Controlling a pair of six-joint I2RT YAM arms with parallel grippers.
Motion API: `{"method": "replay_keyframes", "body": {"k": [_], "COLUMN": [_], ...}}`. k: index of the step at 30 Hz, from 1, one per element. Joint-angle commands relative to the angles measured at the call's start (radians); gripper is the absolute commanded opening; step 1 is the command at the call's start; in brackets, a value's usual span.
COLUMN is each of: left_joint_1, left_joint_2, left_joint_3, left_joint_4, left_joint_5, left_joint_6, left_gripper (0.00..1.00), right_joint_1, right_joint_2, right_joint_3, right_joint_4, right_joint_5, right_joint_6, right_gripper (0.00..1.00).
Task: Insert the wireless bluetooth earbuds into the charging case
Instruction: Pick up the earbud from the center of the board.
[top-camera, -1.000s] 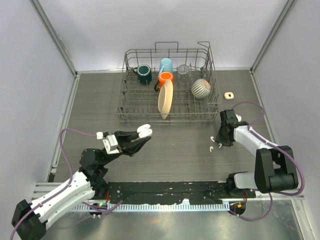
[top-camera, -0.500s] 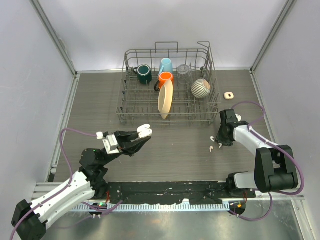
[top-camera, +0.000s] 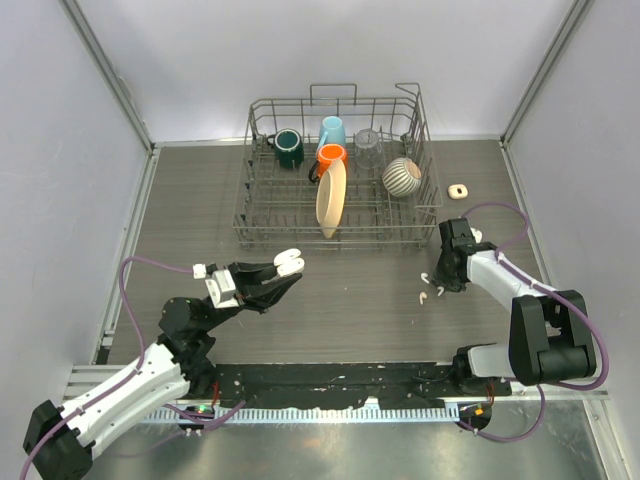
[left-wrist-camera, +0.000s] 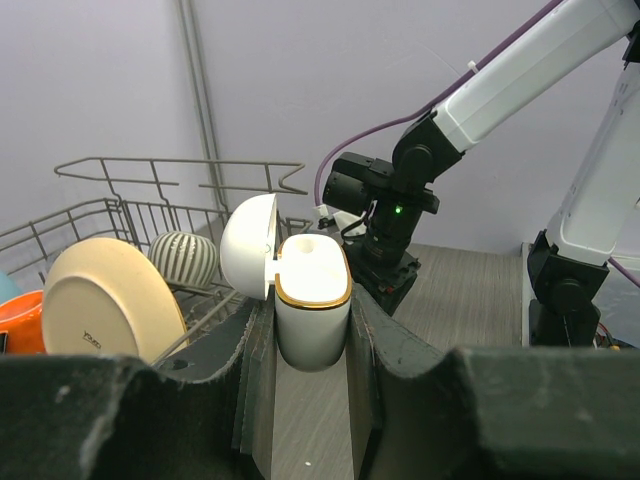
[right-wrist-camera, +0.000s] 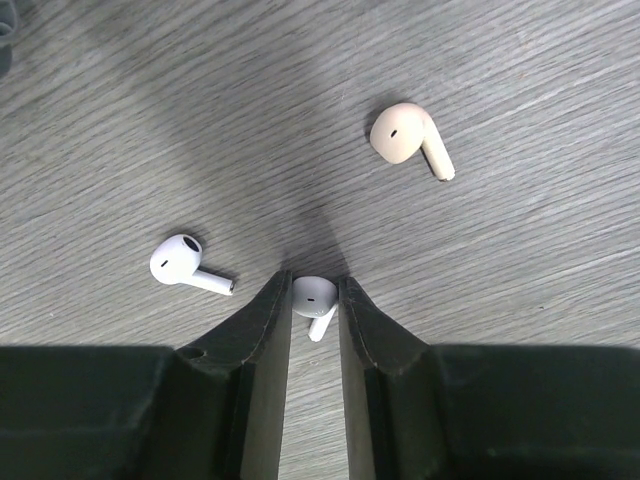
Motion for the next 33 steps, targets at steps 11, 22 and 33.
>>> {"method": "replay_keyframes", "body": {"k": [11,22,33], "left_joint_1": [-0.001,-0.001,0.0], "left_joint_2": [0.004,0.048,0.102], "left_joint_3": [0.041,0.027,0.017], "left_joint_4": [0.028,0.115,0.185], "left_joint_5": [-0.009,-0.078,-0.116], "left_joint_6": [0.021,0.001,-0.022], "left_gripper": [0.0,0.0,0.0], "right_joint_1": [0.075,0.417,1.022], "right_joint_2": [-0.197,-0.453,-0.366], "right_joint_3": [0.06,0.261,0.389], "right_joint_4": [-0.061,-0.034,0.352], "right_joint_5": [0.109,0.279,0.681], "right_joint_6": [0.033,0.003,-0.291], "right_gripper": [0.01,0.01,0.01]}}
